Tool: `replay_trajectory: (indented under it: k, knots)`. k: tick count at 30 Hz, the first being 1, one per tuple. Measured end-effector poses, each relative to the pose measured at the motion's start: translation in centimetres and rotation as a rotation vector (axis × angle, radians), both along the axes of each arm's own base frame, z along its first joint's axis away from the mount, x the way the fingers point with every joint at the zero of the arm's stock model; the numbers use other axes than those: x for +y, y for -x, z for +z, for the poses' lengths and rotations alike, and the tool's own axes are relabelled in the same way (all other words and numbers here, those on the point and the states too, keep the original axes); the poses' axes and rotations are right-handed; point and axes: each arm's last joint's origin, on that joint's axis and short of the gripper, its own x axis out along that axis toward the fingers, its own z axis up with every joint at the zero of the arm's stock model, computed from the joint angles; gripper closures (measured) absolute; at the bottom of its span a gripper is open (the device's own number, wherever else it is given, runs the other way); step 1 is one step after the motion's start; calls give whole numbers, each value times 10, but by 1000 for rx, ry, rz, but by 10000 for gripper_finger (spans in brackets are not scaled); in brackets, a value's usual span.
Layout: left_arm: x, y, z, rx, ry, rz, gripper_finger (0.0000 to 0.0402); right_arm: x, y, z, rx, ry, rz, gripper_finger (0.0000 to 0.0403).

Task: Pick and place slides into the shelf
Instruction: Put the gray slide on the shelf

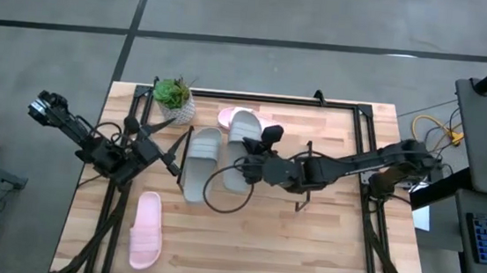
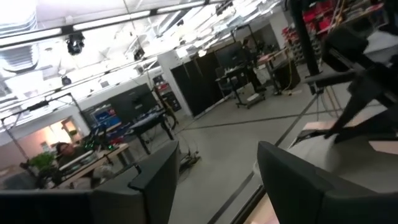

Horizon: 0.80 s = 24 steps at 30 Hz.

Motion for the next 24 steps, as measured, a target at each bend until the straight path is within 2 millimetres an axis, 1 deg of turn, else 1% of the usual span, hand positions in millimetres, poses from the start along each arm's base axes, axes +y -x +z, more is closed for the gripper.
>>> replay_trajectory:
  k: [6, 13, 18, 24]
  knots:
    - [-1, 1, -1, 17, 17, 19, 200, 1, -9, -11, 26, 1, -3, 392]
    - [-2, 4, -1, 16, 25, 13, 200, -6, -11, -14, 6, -48, -8, 392]
    - [-1, 6, -5, 27, 27, 21, 200, -9, -13, -16, 1, -74, 1, 392]
    - [2, 11, -10, 19, 33, 19, 200, -9, -17, -26, 18, -57, -38, 392]
